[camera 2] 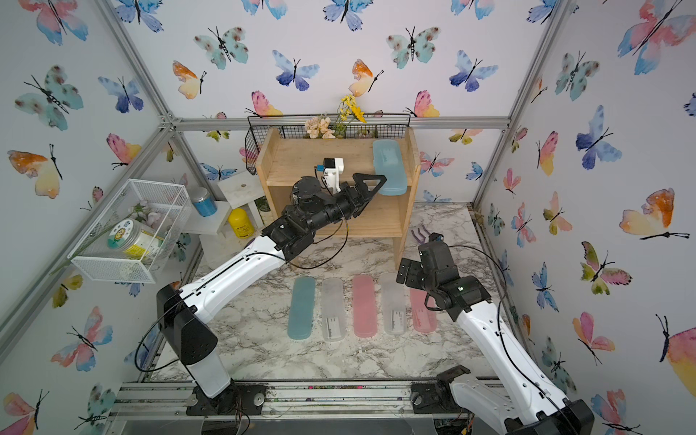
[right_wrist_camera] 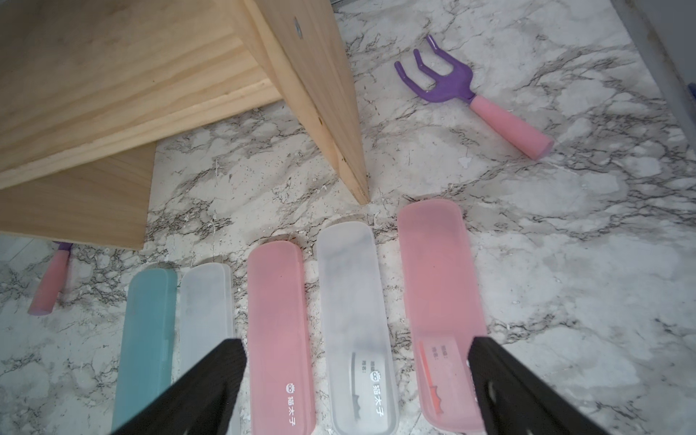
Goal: Remove the pencil cases from the shelf
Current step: Pick up the pencil case from the shelf.
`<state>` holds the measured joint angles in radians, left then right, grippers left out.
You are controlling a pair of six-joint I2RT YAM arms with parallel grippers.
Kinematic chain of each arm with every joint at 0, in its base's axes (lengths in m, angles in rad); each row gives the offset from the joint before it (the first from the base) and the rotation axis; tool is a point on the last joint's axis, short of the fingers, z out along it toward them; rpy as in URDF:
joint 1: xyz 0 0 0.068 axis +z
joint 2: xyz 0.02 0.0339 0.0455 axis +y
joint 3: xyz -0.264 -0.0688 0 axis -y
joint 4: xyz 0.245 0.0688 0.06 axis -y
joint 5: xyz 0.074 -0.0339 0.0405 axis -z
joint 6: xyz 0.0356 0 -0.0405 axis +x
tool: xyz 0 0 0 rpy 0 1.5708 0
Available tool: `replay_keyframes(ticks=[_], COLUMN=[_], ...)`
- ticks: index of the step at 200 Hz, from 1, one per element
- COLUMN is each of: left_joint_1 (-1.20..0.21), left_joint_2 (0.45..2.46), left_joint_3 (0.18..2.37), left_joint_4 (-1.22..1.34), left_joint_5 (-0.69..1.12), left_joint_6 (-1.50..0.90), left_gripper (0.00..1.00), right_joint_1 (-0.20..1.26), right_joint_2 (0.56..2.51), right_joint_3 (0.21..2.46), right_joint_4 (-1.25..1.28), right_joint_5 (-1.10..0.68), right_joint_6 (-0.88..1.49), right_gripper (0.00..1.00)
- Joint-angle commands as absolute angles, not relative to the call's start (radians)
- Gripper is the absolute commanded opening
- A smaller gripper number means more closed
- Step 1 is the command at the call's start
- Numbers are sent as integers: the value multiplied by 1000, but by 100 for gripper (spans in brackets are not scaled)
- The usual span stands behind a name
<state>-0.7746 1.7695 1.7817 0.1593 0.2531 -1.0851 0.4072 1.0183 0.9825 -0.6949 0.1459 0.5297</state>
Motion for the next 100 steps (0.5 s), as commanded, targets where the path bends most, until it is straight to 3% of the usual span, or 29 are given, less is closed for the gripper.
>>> replay_keyframes(ticks=[1, 50, 68, 100], left_joint_1=[-784, -792, -793, -793], left_joint_2=[1809, 1826, 1819, 1818], left_joint_3=[1859, 1861, 1847, 1847], left_joint_4=[153, 138, 135, 131], left_joint_5=[286, 267, 261, 256], left_joint_6=[-1115, -1116, -1112, -1109], left_gripper=[99, 81, 68, 56], right_joint_1=[391, 367, 364, 362], right_joint_2=[1027, 1037, 1035, 1029], right_joint_3=[973, 961, 951, 954], right_joint_4=[-673, -654, -650, -649], right_joint_5=[93, 58, 52, 40], right_joint_6=[494, 478, 479, 483], right_gripper=[99, 99, 99, 99])
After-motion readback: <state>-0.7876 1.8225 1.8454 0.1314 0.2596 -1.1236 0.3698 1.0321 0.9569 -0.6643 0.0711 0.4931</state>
